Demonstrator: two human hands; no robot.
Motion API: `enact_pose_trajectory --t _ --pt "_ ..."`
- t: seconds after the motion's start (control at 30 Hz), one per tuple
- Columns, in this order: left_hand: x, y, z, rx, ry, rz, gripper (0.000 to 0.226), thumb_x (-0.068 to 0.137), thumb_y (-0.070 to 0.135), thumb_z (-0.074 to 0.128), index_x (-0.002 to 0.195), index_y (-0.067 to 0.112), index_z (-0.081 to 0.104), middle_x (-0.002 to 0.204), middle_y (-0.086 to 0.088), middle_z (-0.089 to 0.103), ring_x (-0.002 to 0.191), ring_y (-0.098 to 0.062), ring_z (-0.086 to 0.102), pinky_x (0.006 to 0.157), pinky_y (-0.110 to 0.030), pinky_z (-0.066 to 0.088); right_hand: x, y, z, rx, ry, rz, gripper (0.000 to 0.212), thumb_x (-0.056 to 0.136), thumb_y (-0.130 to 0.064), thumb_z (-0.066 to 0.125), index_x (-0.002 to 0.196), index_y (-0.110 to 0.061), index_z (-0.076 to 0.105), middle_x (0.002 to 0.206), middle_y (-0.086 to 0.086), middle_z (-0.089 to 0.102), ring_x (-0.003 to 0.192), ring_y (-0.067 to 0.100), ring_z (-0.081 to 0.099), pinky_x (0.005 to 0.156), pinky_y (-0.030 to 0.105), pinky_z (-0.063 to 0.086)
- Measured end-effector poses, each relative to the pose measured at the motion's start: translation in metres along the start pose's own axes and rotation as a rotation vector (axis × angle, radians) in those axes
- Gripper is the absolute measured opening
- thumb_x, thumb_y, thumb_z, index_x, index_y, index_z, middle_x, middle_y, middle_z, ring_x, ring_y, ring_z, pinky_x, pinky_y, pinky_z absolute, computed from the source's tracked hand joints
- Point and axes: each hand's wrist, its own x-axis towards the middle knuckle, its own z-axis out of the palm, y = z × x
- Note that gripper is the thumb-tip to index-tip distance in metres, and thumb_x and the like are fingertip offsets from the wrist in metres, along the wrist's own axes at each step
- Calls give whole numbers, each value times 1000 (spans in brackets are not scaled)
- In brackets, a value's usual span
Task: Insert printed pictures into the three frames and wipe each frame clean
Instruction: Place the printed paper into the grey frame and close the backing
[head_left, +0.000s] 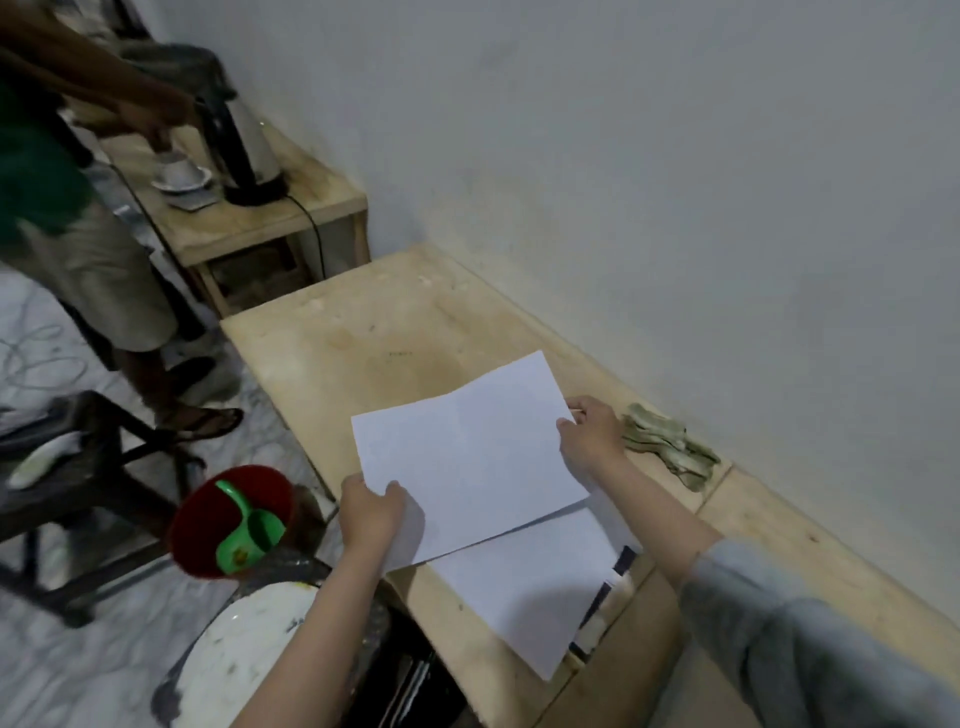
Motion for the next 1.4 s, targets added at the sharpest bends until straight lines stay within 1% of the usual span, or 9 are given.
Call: enact_pose_trajectory --t 0.17,0.37,0.47,0.57,0.73,0.87,1.03,1.23,1.4 --pt "31 8 -7 57 53 -2 37 88 13 57 121 0 48 117 -15 60 104 -33 58 82 -38 49 53 -26 57 -24 -56 -5 24 81 -2 44 81 -22 59 84 6 66 58 19 56 52 25 43" --pt "60 8 0 191 57 25 47 90 16 57 128 -3 39 134 -19 42 118 -35 47 85 -30 40 95 -37 97 -229 -121 -46 28 84 -4 44 106 -16 56 87 3 61 65 17 56 53 23 43" --pt "65 6 7 288 44 28 56 90 23 57 136 0 34 148 -22 26 133 -34 31 98 -35 36 111 -28 107 -477 -174 -84 46 88 -13 49 134 -15 42 124 8 55 99 23 57 76 30 46" --pt "63 6 15 357 22 -4 61 91 29 55 142 6 29 155 -20 6 141 -34 14 105 -34 30 121 -15 113 -751 -220 -101 69 92 -25 50 149 -14 12 149 9 29 134 28 33 105 41 33" --pt "56 -6 18 456 -3 30 65 86 34 57 139 6 31 150 -22 10 138 -40 12 112 -44 27 118 -1 105 -857 -248 -136 67 92 -33 48 148 -16 14 148 7 30 135 29 31 111 49 20" --pt "29 -12 14 469 -9 70 57 87 32 57 134 8 36 153 -19 9 140 -37 7 112 -45 19 101 11 76 -846 -225 -169 49 88 -30 51 131 -12 34 133 11 43 122 33 40 107 54 26" --pt "-18 -29 18 485 -36 128 57 79 42 66 126 12 49 136 -13 36 129 -33 25 102 -42 33 64 36 32 -964 -196 -163 42 89 -32 50 124 -15 36 127 10 44 117 33 43 103 51 30" --pt "-52 -41 31 820 -111 209 77 74 66 59 126 13 42 129 -8 32 119 -30 33 94 -38 41 31 67 -14 -1045 -194 -97 61 86 -49 49 132 -14 31 133 13 42 122 35 40 100 51 35" --pt "-59 -41 38 971 -104 213 79 76 67 58 131 14 35 131 -7 29 123 -29 32 99 -42 35 17 78 -31 -1078 -269 -31 87 77 -65 53 142 -17 19 150 11 25 138 32 21 107 57 21"
